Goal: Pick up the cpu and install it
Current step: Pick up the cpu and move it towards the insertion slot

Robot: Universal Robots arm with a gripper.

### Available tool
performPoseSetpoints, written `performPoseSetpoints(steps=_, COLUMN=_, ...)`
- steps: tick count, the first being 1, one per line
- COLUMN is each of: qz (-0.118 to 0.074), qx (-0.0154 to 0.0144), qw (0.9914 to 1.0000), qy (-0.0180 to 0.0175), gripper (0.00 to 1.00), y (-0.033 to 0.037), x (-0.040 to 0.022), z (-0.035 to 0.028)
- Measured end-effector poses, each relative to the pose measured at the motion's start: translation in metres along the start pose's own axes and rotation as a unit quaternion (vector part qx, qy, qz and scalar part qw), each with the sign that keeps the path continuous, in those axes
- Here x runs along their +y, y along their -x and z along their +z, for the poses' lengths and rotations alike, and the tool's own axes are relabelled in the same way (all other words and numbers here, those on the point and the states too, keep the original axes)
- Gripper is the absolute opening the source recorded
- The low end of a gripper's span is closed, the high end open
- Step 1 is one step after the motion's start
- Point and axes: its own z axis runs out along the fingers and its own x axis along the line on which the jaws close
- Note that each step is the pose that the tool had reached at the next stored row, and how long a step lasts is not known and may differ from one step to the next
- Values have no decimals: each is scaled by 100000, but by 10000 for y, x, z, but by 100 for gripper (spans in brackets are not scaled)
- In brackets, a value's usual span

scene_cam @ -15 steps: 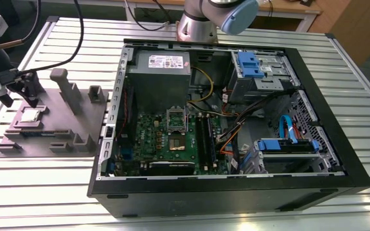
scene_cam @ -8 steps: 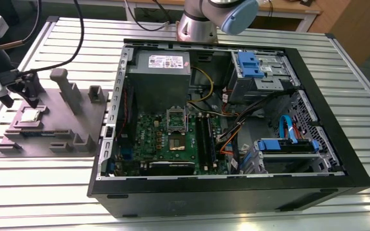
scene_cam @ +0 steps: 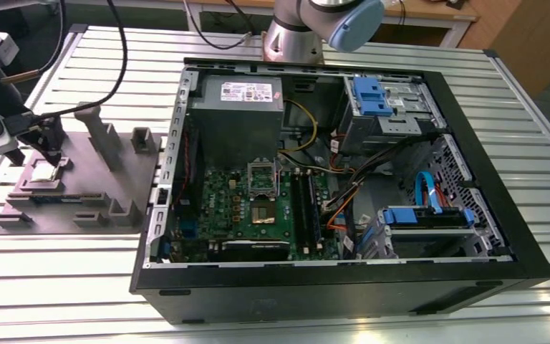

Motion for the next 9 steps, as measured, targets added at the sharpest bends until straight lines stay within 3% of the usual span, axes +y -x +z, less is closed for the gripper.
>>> performPoseSetpoints(steps=5, qz=2, qx=2, qw=100000, qy=-7, gripper=59, y=-32, x=-2, z=73)
performPoseSetpoints(steps=9, qz=-1, qx=-66, qw=100000, qy=-9, gripper=59, y=-39, x=-3, z=84)
